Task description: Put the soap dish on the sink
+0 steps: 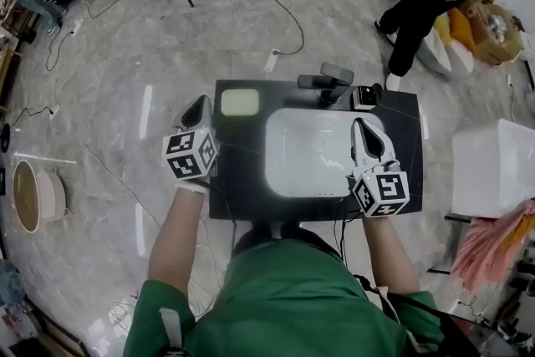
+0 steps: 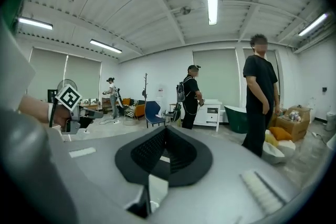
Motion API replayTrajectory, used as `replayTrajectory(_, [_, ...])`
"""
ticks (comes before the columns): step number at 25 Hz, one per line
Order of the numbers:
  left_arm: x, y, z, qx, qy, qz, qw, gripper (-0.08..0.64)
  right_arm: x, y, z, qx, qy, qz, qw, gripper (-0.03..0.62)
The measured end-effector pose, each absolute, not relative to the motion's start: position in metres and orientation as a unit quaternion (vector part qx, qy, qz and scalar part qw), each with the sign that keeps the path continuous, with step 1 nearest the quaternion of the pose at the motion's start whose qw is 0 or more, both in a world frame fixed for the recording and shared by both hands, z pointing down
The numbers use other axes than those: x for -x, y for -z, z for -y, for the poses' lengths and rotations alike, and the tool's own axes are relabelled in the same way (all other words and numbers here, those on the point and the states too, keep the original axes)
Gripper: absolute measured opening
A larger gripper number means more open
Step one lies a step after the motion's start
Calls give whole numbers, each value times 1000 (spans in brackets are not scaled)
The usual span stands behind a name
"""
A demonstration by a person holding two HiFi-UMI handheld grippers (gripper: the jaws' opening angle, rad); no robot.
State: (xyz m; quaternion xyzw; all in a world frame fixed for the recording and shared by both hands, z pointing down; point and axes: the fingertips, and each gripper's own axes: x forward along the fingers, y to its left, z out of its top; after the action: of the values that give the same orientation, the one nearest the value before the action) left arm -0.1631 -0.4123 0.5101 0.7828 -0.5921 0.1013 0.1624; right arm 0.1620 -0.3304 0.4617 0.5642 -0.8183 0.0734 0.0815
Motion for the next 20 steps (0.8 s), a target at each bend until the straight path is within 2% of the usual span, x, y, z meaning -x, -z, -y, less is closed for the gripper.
replayTrajectory(10, [167, -406, 354, -781, -43, 614, 100, -2, -147, -401, 333, -552, -41, 833, 22, -2])
replayTrajectory(20, [142, -351, 322, -801, -65, 594, 1, -3, -141, -349, 316, -550, 18, 835, -3, -2])
